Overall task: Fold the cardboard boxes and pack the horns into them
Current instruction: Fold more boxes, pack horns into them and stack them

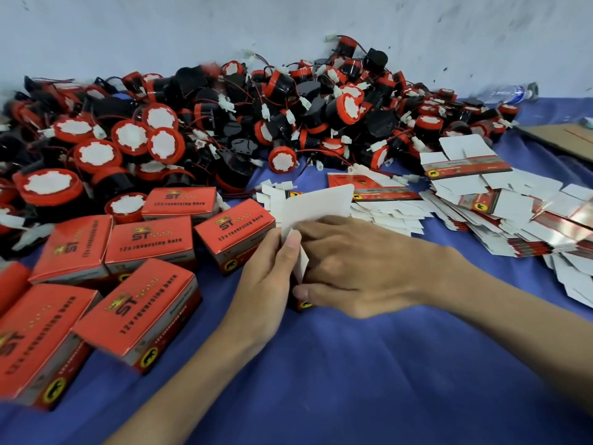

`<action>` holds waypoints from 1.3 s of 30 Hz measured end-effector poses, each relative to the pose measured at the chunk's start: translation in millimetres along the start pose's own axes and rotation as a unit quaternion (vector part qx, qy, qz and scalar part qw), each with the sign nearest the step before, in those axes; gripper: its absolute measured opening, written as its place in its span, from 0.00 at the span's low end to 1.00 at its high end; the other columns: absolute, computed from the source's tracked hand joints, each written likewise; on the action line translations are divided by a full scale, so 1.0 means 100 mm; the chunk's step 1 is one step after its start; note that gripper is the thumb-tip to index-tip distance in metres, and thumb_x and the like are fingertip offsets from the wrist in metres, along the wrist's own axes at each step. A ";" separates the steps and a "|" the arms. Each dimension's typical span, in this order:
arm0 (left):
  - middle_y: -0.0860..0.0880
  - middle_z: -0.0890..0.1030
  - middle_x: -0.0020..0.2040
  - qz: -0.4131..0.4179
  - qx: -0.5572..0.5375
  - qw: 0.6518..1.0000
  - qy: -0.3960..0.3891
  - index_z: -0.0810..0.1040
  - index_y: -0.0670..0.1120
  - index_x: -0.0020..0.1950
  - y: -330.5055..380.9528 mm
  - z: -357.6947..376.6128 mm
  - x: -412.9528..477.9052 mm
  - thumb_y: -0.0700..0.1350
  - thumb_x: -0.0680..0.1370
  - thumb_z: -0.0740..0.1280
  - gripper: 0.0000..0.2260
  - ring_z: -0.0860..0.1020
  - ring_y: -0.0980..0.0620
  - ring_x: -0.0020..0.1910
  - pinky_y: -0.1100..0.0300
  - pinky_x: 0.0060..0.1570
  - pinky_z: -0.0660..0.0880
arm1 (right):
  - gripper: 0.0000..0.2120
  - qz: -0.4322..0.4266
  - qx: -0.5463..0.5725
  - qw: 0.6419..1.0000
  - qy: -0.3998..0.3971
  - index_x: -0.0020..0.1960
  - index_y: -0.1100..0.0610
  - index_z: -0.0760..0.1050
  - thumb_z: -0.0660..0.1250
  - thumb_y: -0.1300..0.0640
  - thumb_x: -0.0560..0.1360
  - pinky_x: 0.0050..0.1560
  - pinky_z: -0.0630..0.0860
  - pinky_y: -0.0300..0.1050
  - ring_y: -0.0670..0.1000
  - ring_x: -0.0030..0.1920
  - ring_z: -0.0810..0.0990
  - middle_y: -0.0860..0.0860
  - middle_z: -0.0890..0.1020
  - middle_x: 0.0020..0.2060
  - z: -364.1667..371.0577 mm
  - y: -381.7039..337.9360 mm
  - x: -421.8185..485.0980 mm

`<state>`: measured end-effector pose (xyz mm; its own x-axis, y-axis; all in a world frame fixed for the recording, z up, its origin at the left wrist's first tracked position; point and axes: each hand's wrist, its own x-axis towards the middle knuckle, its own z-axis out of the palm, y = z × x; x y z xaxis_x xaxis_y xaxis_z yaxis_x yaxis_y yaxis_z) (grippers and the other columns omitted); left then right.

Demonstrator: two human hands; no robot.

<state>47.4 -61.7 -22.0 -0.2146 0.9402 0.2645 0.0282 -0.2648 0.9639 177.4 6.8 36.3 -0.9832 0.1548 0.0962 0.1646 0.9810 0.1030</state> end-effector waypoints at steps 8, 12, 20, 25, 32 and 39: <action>0.57 0.82 0.45 -0.047 0.061 0.997 -0.006 0.78 0.51 0.49 -0.02 0.03 0.00 0.59 0.73 0.65 0.13 0.79 0.62 0.46 0.63 0.48 0.77 | 0.11 0.128 0.087 0.897 0.413 0.45 0.67 0.81 0.60 0.65 0.75 0.48 0.73 0.45 0.55 0.46 0.77 0.59 0.80 0.45 0.07 0.16 -0.40; 0.59 0.80 0.53 -0.039 0.153 0.987 0.030 0.76 0.57 0.56 -0.04 0.04 0.01 0.49 0.75 0.71 0.11 0.78 0.61 0.54 0.55 0.56 0.78 | 0.13 0.201 0.191 0.872 0.404 0.50 0.63 0.80 0.59 0.60 0.74 0.51 0.74 0.38 0.47 0.48 0.79 0.55 0.82 0.45 0.39 0.11 -0.56; 0.62 0.81 0.49 0.035 0.168 0.984 0.052 0.76 0.61 0.51 0.00 0.05 -0.02 0.42 0.76 0.71 0.13 0.79 0.63 0.52 0.64 0.49 0.78 | 0.10 0.136 0.289 0.898 0.303 0.49 0.67 0.82 0.64 0.68 0.73 0.54 0.78 0.50 0.52 0.53 0.82 0.57 0.83 0.50 0.43 0.12 -0.57; 0.59 0.82 0.49 0.092 0.203 0.974 0.040 0.81 0.50 0.49 -0.01 0.01 0.00 0.38 0.74 0.72 0.08 0.79 0.61 0.53 0.68 0.48 0.75 | 0.12 0.192 0.525 0.768 0.311 0.55 0.56 0.67 0.63 0.52 0.75 0.43 0.77 0.44 0.47 0.39 0.82 0.48 0.84 0.36 0.38 0.03 -0.51; 0.57 0.79 0.60 0.164 0.298 0.940 -0.021 0.79 0.46 0.60 0.02 -0.06 -0.08 0.51 0.73 0.67 0.18 0.75 0.58 0.62 0.60 0.61 0.72 | 0.11 0.230 0.498 0.785 0.287 0.54 0.46 0.79 0.66 0.55 0.73 0.53 0.75 0.34 0.42 0.52 0.82 0.45 0.86 0.48 0.41 0.06 -0.52; 0.53 0.78 0.63 0.211 0.390 0.896 -0.037 0.79 0.45 0.63 0.01 -0.07 -0.04 0.55 0.76 0.65 0.20 0.74 0.58 0.64 0.64 0.66 0.68 | 0.12 0.209 0.460 0.811 0.295 0.53 0.43 0.79 0.70 0.52 0.70 0.52 0.73 0.28 0.37 0.51 0.81 0.33 0.83 0.44 0.44 0.05 -0.50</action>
<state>41.6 -67.5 -22.6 0.0405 0.8109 0.5838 0.7705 -0.3974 0.4985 224.0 9.0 -11.9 -0.6035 0.6789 0.4181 0.0784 0.5724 -0.8162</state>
